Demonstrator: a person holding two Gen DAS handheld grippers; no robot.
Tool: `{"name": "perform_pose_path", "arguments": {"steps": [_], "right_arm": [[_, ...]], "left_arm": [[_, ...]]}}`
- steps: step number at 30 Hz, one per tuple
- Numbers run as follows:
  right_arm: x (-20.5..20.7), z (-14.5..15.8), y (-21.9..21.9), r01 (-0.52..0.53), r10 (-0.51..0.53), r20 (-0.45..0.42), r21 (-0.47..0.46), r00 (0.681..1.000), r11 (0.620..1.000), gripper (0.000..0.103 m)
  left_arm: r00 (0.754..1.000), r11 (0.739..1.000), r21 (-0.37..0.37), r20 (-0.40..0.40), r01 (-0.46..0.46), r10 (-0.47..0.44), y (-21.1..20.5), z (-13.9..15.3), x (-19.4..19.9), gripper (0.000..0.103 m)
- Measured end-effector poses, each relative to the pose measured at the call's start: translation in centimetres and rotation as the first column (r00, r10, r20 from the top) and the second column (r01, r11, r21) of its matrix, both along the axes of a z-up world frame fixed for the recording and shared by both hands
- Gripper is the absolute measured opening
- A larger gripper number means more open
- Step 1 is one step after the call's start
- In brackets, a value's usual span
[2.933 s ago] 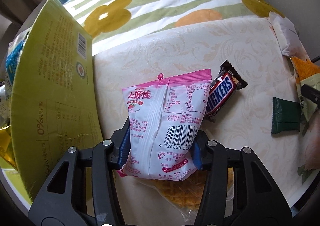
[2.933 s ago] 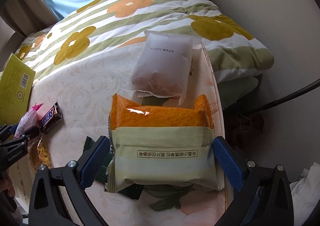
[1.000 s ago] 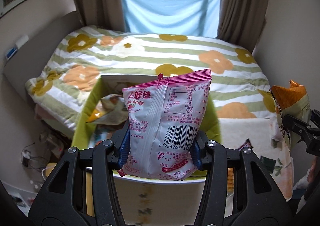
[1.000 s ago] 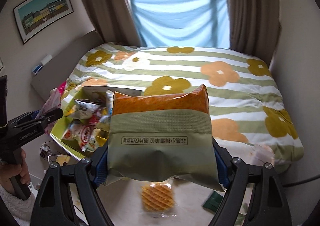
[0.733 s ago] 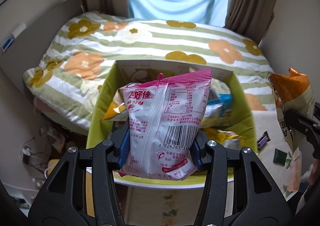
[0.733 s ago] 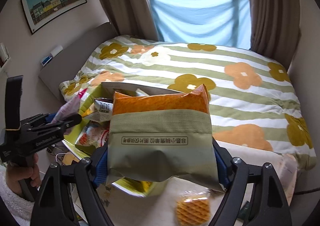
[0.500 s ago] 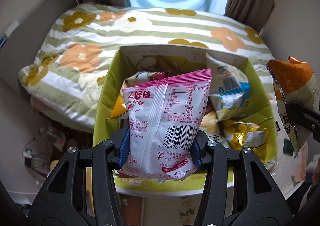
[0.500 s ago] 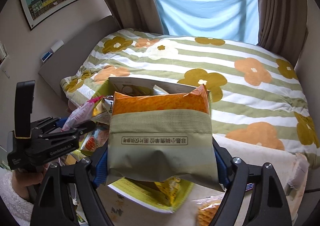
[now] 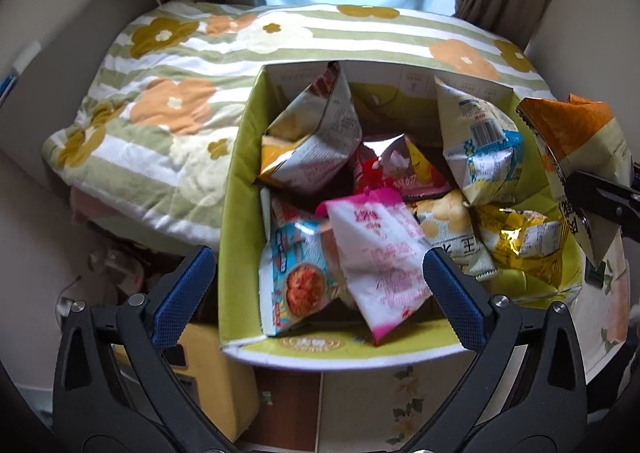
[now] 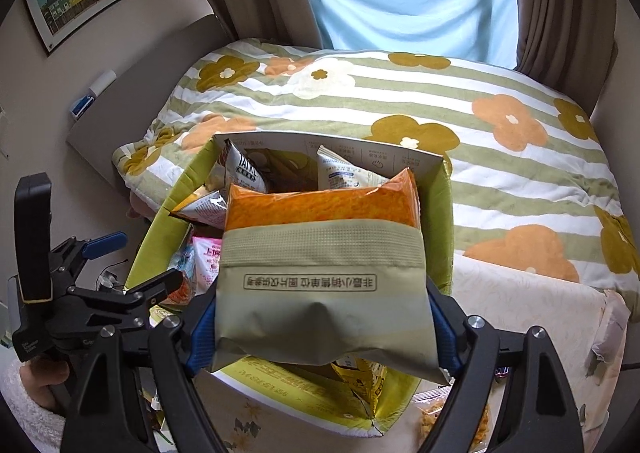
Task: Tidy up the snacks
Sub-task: 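Carry both snacks over the yellow box and open both tools to drop them, then move both tools toward the waffle and Snickers bar on the bed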
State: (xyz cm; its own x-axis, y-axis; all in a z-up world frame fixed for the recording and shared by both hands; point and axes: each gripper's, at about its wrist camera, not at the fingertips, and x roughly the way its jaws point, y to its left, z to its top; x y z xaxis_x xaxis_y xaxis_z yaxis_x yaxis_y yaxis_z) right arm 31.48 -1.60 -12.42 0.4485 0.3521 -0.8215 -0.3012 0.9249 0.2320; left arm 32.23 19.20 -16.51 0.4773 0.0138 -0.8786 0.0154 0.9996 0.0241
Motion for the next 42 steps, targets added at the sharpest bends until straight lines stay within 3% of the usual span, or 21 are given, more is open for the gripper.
{"name": "perform_pose_path", "arguments": {"steps": [6, 10, 14, 26, 34, 42], "right_arm": [[0.0, 0.1, 1.7, -0.063, 0.063, -0.017, 0.002, 0.998, 0.998, 0.085], [-0.9, 0.0, 2.6, -0.085, 0.085, 0.029, -0.004, 0.996, 0.996, 0.102], [-1.8, 0.2, 2.1, -0.068, 0.068, 0.079, -0.006, 0.995, 0.998, 0.102], [-2.9, 1.4, 0.1, -0.035, 0.036, 0.074, -0.015, 0.997, 0.999, 0.102], [-3.5, 3.6, -3.5, 0.010, -0.004, 0.132, -0.042, 0.991, 0.999, 0.102], [-3.4, 5.2, -10.7, 0.038, -0.023, 0.181, -0.078, 0.983, 0.996, 0.102]], "left_arm": [[0.999, 0.999, 0.007, 0.014, -0.033, 0.033, 0.6, 0.7, -1.8, 0.103], [0.998, 0.998, -0.004, 0.026, -0.057, 0.057, 1.2, 1.2, -2.7, 0.103], [0.997, 0.997, -0.029, 0.022, -0.067, 0.068, 1.4, 1.2, -3.3, 0.103], [0.999, 0.998, -0.053, 0.041, -0.016, 0.018, -0.3, 1.7, -3.3, 0.103], [0.990, 0.997, -0.062, 0.139, 0.045, -0.036, -3.3, 4.9, -3.2, 0.103], [0.985, 0.998, -0.035, 0.166, 0.054, -0.048, -8.3, 6.2, -3.9, 0.103]]}}
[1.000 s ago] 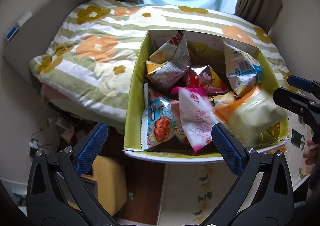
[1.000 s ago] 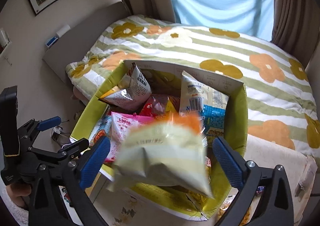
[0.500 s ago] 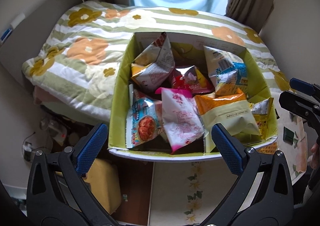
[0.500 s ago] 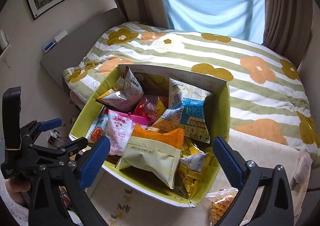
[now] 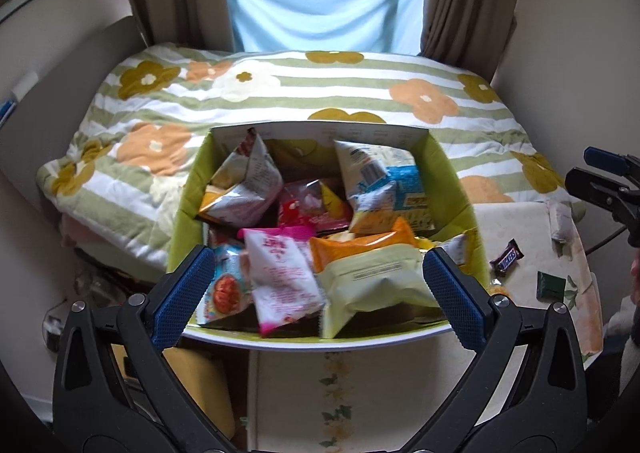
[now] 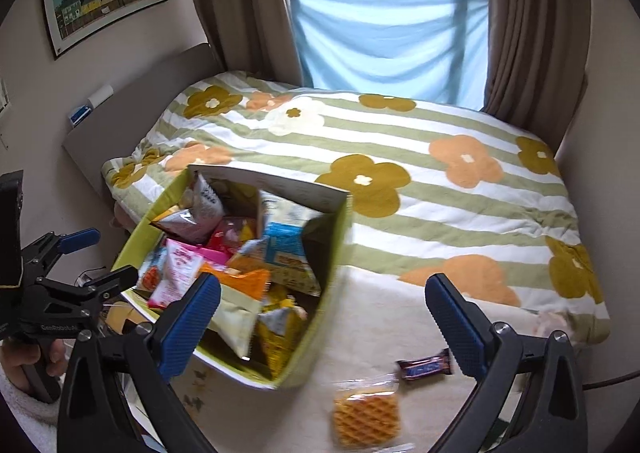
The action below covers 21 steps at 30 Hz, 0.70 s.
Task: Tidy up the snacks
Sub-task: 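Move both tools toward the waffle and Snickers bar on the bed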
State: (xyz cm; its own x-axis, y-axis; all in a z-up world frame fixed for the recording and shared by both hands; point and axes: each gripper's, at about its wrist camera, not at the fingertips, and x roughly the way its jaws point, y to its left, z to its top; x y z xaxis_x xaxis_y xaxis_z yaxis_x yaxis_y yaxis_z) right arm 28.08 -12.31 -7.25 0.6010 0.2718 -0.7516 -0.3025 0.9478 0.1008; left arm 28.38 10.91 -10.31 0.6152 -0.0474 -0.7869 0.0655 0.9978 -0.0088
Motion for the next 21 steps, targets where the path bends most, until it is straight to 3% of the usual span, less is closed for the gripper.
{"name": "perform_pose_path", "arguments": {"steps": [10, 21], "right_arm": [[0.6, -2.5, -8.1, -0.121, 0.121, -0.019, -0.041, 0.993, 0.992, 0.102], [2.0, -9.9, -12.5, -0.256, 0.253, -0.141, -0.002, 0.957, 0.967, 0.102]], "left_arm": [[0.991, 0.992, -0.021, -0.058, -0.126, 0.124, -9.2, -2.1, -3.0, 0.103], [0.942, 0.960, -0.086, -0.234, -0.266, 0.240, -18.2, -9.7, -5.4, 0.103]]}}
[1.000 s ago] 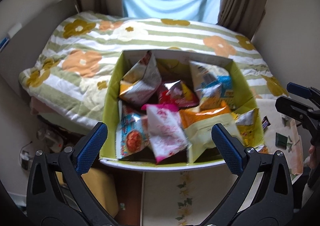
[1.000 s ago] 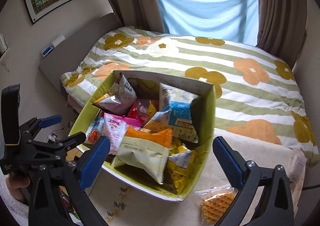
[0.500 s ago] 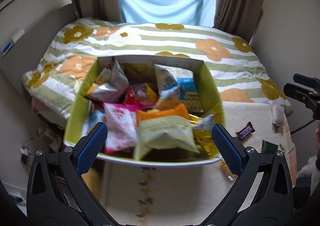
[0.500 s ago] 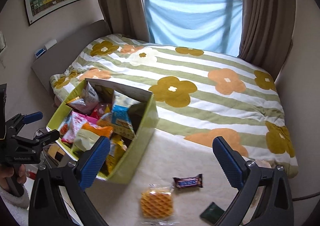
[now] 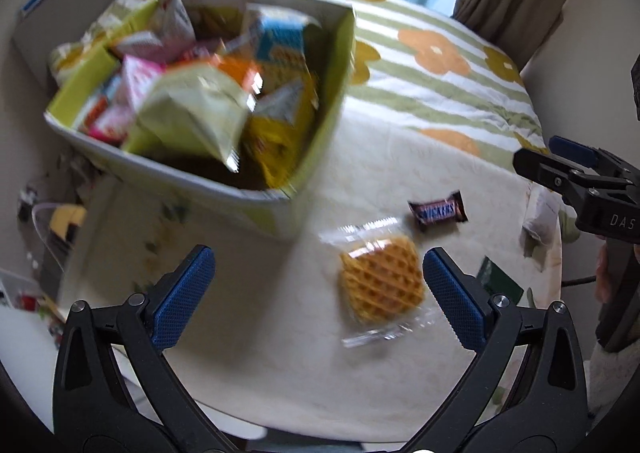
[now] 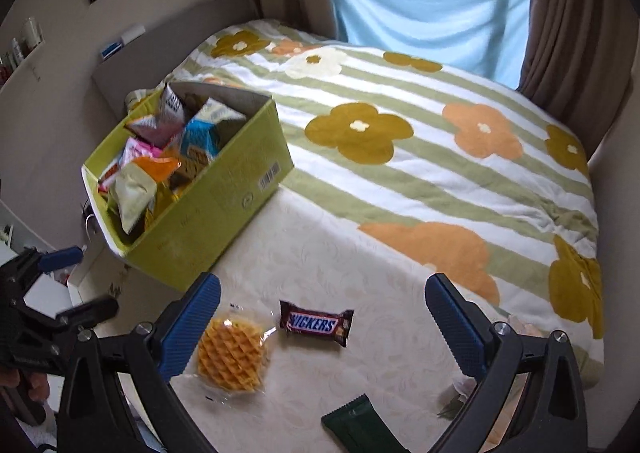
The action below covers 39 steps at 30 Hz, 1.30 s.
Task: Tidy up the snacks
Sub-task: 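Move both tools toward the waffle and Snickers bar on the bed, then grasp the wrapped waffle with the left tool while the right tool grasps the Snickers bar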
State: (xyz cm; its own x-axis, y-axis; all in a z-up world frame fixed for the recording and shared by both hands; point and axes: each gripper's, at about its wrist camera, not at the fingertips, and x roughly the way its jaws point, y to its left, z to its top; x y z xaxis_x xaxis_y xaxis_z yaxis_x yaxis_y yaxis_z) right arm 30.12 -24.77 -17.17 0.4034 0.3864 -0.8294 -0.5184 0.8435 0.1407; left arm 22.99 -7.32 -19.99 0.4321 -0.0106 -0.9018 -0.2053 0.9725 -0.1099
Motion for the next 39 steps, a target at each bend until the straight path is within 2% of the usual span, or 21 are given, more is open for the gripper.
{"name": "perform_pose_path", "arguments": {"steps": [3, 6, 9, 12, 14, 16, 21, 26, 28, 33, 39], "right_arm": [[0.0, -2.0, -0.6, 0.004, -0.004, -0.045, 0.001, 0.999, 1.000, 0.102], [-0.1, -3.7, -1.2, 0.021, -0.021, -0.082, 0.008, 0.996, 1.000, 0.102], [-0.1, -5.7, -1.7, 0.043, -0.041, -0.120, 0.007, 0.992, 0.999, 0.102], [-0.1, -7.2, -2.0, 0.058, -0.057, -0.144, 0.002, 0.988, 0.998, 0.102], [-0.1, -8.2, -2.0, 0.075, -0.073, -0.163, 0.003, 0.984, 0.997, 0.102], [0.0, -9.0, -1.9, 0.091, -0.089, -0.180, 0.004, 0.980, 0.996, 0.102], [0.3, -10.1, -1.8, 0.138, -0.130, -0.200, 0.030, 0.971, 0.990, 0.102], [0.6, -10.4, -1.4, 0.160, -0.150, -0.201, 0.033, 0.968, 0.987, 0.102], [0.7, -10.7, -1.1, 0.169, -0.160, -0.204, 0.029, 0.966, 0.985, 0.102], [0.5, -11.0, -0.3, 0.176, -0.169, -0.196, 0.017, 0.966, 0.984, 0.102], [0.4, -11.6, 0.2, 0.209, -0.201, -0.199, 0.019, 0.959, 0.978, 0.102]], "left_arm": [[0.999, 0.998, -0.053, -0.048, -0.014, 0.012, -2.1, -3.1, 0.2, 0.103], [0.996, 0.997, -0.075, -0.086, -0.012, 0.005, -3.7, -5.6, 0.8, 0.103], [0.994, 0.999, -0.054, -0.111, -0.006, -0.001, -5.2, -8.0, 1.5, 0.103], [0.990, 1.000, 0.016, -0.143, -0.005, 0.007, -6.3, -10.1, 2.2, 0.103], [0.989, 1.000, 0.011, -0.147, -0.011, 0.013, -6.5, -10.9, 2.5, 0.103], [0.991, 1.000, -0.009, -0.132, -0.018, 0.017, -6.5, -11.2, 2.5, 0.103], [0.993, 1.000, -0.003, -0.119, 0.017, -0.018, -7.4, -11.6, 2.9, 0.103], [0.988, 1.000, 0.008, -0.150, 0.026, -0.024, -8.0, -12.5, 4.4, 0.103], [0.990, 1.000, 0.007, -0.138, 0.027, -0.026, -7.8, -12.8, 4.3, 0.103], [0.993, 0.998, 0.033, -0.104, 0.058, -0.055, -7.4, -12.6, 3.7, 0.087], [0.991, 0.996, 0.009, -0.097, 0.094, -0.093, -6.1, -12.2, 3.0, 0.080]]}}
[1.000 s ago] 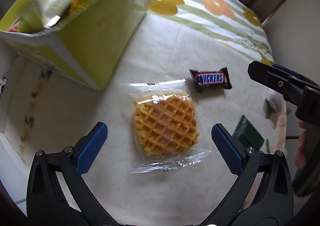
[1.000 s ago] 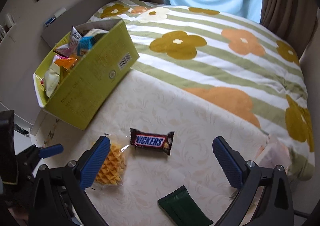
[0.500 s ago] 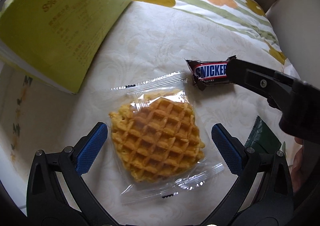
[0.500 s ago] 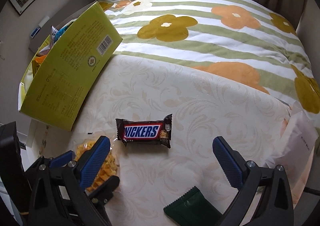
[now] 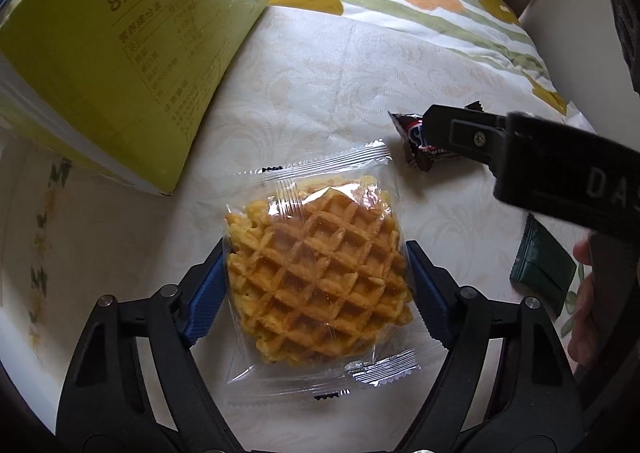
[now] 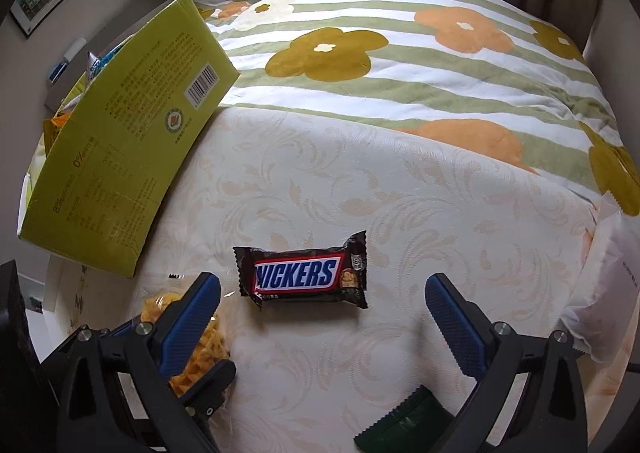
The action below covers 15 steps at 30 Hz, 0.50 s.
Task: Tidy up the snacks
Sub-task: 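Grasp the wrapped waffle with the left tool while the right tool grasps the Snickers bar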
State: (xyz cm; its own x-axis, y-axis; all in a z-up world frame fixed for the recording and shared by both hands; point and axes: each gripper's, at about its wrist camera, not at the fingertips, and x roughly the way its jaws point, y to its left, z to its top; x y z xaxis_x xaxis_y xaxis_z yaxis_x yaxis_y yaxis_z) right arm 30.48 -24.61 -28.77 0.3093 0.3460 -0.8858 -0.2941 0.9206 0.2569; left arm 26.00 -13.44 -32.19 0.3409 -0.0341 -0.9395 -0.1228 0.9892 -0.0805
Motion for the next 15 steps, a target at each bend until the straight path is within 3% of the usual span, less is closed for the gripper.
{"name": "perform_pose_path", "arguments": {"steps": [6, 12, 15], "right_arm": [[-0.1, -0.8, 1.0, 0.004, -0.004, -0.004, -0.019, 1.000, 1.000, 0.102], [-0.5, -1.3, 2.1, -0.006, 0.009, 0.042, -0.090, 0.999, 0.996, 0.100], [-0.8, -1.1, 2.7, -0.019, 0.032, 0.080, -0.152, 0.996, 0.988, 0.084]], "left_arm": [[1.000, 1.000, -0.031, -0.009, -0.003, 0.003, 1.5, 0.2, -0.5, 0.079], [1.000, 1.000, -0.002, 0.000, 0.028, -0.028, 1.0, 0.2, -0.6, 0.079], [1.000, 1.000, -0.005, -0.005, 0.029, -0.029, 1.1, 0.0, -0.7, 0.079]]}}
